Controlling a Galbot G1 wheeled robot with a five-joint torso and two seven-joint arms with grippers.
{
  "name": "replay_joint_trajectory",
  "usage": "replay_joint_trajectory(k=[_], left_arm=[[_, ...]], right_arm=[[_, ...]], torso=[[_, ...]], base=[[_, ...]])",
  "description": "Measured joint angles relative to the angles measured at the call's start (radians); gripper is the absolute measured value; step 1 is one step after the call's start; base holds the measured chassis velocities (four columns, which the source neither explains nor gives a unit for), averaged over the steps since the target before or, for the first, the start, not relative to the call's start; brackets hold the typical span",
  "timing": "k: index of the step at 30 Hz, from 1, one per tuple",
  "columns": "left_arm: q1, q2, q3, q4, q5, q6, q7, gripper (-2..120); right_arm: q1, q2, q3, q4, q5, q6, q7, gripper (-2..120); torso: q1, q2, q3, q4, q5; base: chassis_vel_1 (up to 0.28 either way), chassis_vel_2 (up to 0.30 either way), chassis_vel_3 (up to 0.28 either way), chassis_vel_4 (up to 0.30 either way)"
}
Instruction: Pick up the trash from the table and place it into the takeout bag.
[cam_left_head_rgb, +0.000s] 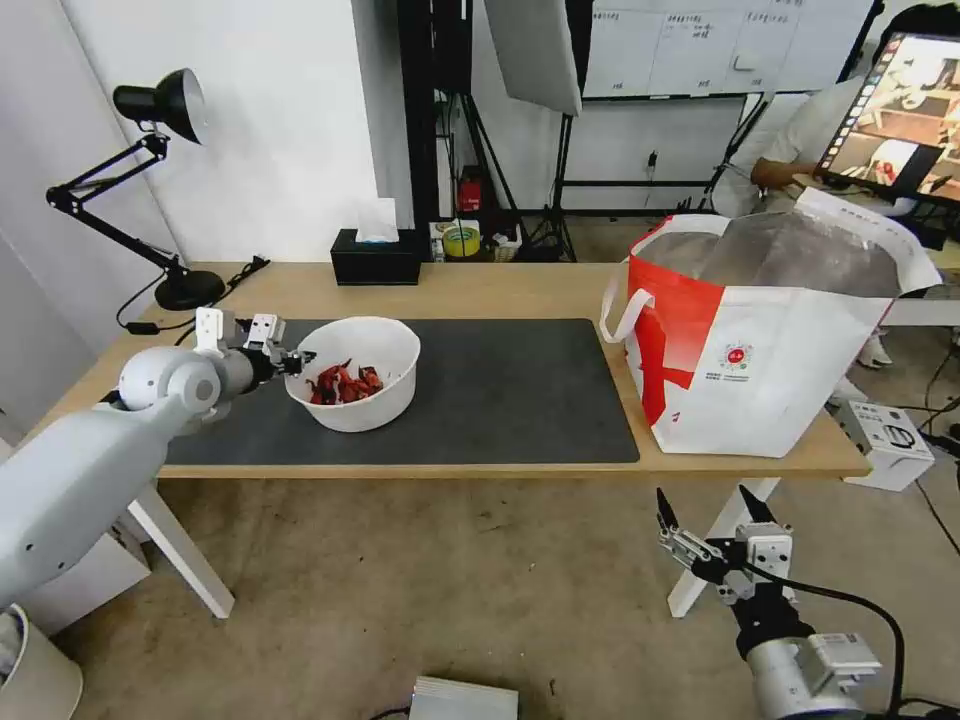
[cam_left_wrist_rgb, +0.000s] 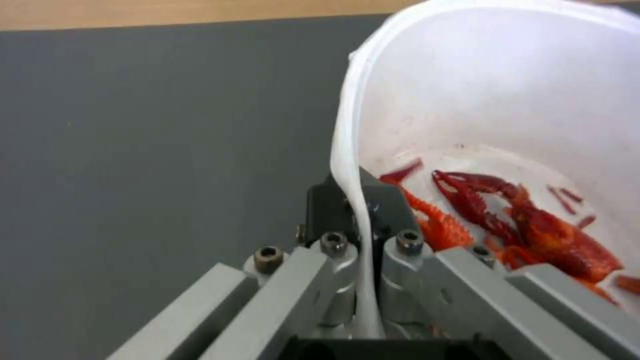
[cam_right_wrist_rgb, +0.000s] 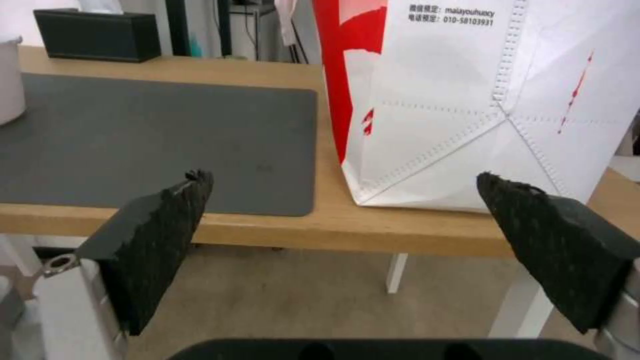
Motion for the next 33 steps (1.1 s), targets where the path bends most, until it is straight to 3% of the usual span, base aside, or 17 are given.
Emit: replay_joint_trajectory(k=[8, 17, 24, 33], left_arm=[[0.053, 0.04, -0.068, -0.114, -0.072, 0.002, -0.035, 0], [0.066, 0.061, -0.083, -0.239, -0.202, 0.006, -0.099, 0], [-0.058, 0.012, 0.008, -0.302, -0.326, 0.017, -0.187, 0], [-0.26, -0.088, 0.166, -0.246, -0.413, 0.019, -0.24, 0]], right_arm=[[0.0, 0.0, 0.0, 0.0, 0.0, 0.0, 0.0, 100], [0.0, 0.0, 0.0, 0.0, 0.0, 0.0, 0.0, 100], [0.0, 0.0, 0.0, 0.0, 0.0, 0.0, 0.0, 100], [0.0, 0.0, 0.0, 0.0, 0.0, 0.0, 0.0, 100]], torso=[[0.0, 0.0, 0.0, 0.0001, 0.0002], [0.0, 0.0, 0.0, 0.0001, 0.0002], [0.0, 0.0, 0.0, 0.0, 0.0005], [0.0, 0.0, 0.0, -0.0001, 0.0003]], base=[[0.0, 0.0, 0.0, 0.0], [0.0, 0.0, 0.0, 0.0], [0.0, 0.0, 0.0, 0.0], [0.0, 0.0, 0.0, 0.0]])
